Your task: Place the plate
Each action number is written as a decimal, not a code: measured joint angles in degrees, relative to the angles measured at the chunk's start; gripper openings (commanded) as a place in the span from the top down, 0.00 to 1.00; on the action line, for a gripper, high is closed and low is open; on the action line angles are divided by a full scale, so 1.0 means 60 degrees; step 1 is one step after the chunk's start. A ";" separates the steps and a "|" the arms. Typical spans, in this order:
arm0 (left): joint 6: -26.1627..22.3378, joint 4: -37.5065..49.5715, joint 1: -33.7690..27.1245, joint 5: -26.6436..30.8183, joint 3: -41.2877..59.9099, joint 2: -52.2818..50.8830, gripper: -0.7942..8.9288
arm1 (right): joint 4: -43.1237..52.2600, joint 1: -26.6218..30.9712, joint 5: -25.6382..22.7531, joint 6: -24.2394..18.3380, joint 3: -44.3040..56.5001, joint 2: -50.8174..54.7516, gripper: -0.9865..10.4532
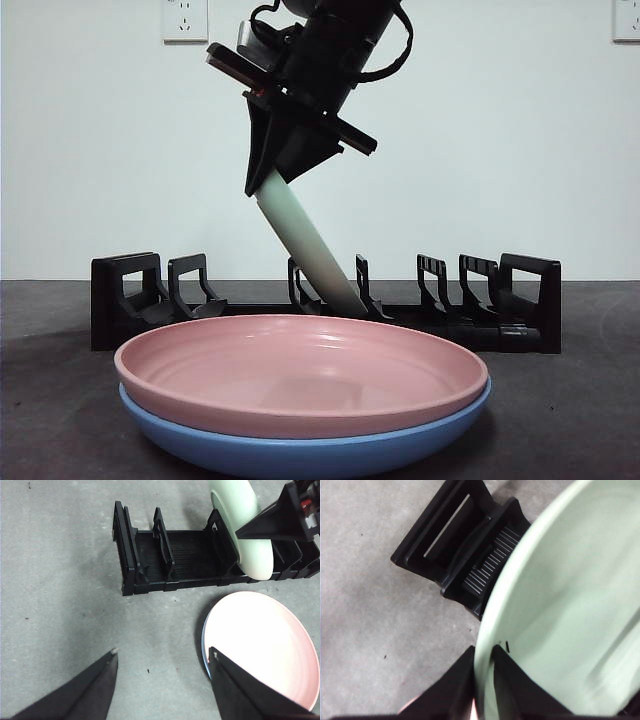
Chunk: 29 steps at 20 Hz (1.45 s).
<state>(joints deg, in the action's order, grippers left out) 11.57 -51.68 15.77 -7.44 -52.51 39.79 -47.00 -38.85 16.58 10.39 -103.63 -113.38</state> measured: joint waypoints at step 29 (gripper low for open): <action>0.0004 0.0073 0.0000 0.0000 0.0000 0.0000 0.63 | -0.0918 -0.2186 0.0463 -0.1468 0.4564 0.8171 0.90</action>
<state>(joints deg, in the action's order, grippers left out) 11.60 -51.24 15.77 -7.44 -52.51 39.79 -52.51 -51.96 19.35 1.58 -76.25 -64.36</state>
